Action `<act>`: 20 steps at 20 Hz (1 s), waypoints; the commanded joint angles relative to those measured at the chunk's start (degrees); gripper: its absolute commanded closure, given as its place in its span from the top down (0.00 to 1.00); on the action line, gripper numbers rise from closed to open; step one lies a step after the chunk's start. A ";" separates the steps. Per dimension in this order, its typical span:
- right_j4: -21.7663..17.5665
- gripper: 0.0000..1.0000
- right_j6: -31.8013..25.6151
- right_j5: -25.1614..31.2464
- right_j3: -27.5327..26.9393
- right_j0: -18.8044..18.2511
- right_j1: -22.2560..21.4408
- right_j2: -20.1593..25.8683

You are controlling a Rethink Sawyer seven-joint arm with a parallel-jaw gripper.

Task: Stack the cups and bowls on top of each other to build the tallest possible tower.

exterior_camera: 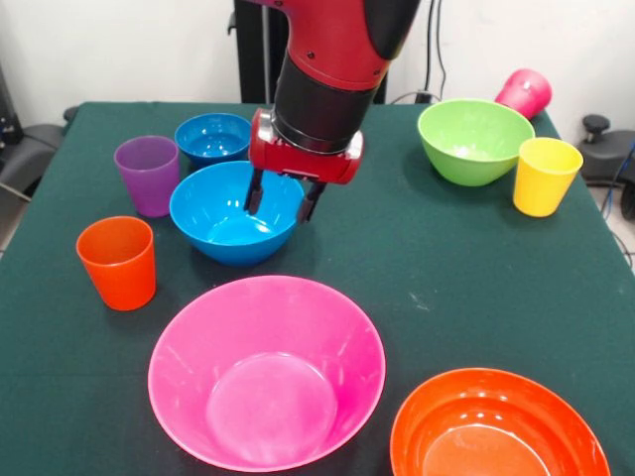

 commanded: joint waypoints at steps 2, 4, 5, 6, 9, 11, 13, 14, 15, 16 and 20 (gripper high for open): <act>-3.96 1.00 3.11 -5.24 2.55 1.32 4.46 2.07; -3.77 1.00 3.18 -5.10 2.47 1.34 4.73 1.95; -3.62 1.00 3.12 -4.75 2.47 1.35 4.75 1.87; -3.41 1.00 2.85 -4.21 2.53 1.27 4.71 1.94; -2.64 1.00 1.66 -2.30 2.45 0.81 4.83 2.44; -2.12 1.00 1.11 -1.37 2.40 0.56 4.67 2.75; -2.00 1.00 1.03 -1.20 2.56 0.62 4.44 2.67; -1.96 1.00 1.05 -1.14 2.53 0.65 4.48 2.67; -1.96 1.00 1.08 -1.20 2.47 0.68 4.54 2.66; -1.95 1.00 1.08 -1.28 2.46 0.67 4.62 2.69; -2.18 1.00 1.02 -1.73 2.58 0.73 4.64 2.61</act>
